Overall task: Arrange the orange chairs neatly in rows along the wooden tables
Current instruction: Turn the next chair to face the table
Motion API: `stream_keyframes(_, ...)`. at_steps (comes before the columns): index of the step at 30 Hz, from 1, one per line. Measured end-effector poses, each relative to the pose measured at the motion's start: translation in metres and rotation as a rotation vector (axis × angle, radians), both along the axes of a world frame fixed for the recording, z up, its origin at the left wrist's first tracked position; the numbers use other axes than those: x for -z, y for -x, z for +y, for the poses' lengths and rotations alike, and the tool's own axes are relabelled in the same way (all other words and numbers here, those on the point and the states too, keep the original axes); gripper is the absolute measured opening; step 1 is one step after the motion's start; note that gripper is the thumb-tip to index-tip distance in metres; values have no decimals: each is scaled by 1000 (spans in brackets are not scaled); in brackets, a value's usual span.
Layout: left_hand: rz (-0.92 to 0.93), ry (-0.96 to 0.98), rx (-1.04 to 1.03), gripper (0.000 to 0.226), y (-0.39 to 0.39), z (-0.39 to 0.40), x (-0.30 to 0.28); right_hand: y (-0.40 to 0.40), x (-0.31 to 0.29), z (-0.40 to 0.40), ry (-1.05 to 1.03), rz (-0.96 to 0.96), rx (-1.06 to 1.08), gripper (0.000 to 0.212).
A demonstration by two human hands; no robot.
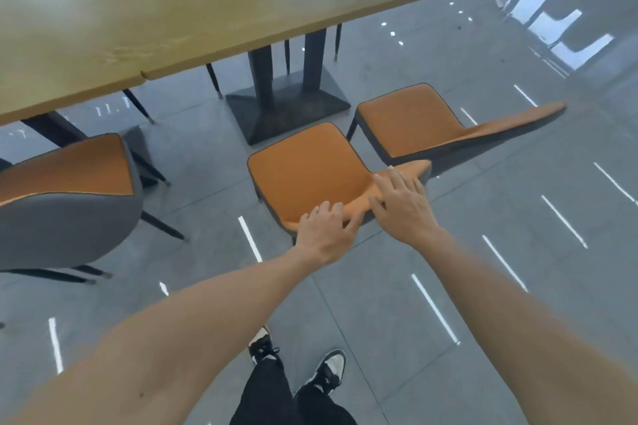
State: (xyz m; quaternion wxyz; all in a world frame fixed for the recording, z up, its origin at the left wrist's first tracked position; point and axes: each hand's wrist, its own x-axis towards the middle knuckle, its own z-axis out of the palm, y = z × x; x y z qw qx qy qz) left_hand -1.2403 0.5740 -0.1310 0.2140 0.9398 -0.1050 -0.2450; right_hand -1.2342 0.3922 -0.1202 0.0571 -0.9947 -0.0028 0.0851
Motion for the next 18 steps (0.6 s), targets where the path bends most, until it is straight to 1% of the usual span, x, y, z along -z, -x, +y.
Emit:
stream_keyframes(2, 33, 18, -63, 66, -3, -23, 8, -5, 12, -20, 2, 6, -20, 46)
stream_keyframes(4, 29, 32, -110, 64, -10, -38, 19, -14, 25, -34, -10, 11, -68, 48)
stream_keyframes(7, 4, 22, -154, 68, -27, -49, 41, -42, 41, -55, -51, 6, -121, 46)
stream_keyframes(8, -11, 14, -160, 72, -32, -50, 49, -53, 48, -61, -40, -29, -157, 43)
stream_keyframes(10, -54, -6, -148, 79, -40, -50, 60, -69, 62, -68, -4, -176, -218, 39)
stream_keyframes(12, -99, -25, -136, 75, -48, -48, 68, -82, 74, -70, -22, -307, -229, 39)
stream_keyframes(16, -142, -38, -122, 67, -89, -43, 63, -127, 83, -65, -27, -374, -236, 38)
stream_keyframes(18, -170, -39, -154, 71, -120, -38, 64, -159, 82, -61, -15, -411, -234, 39)
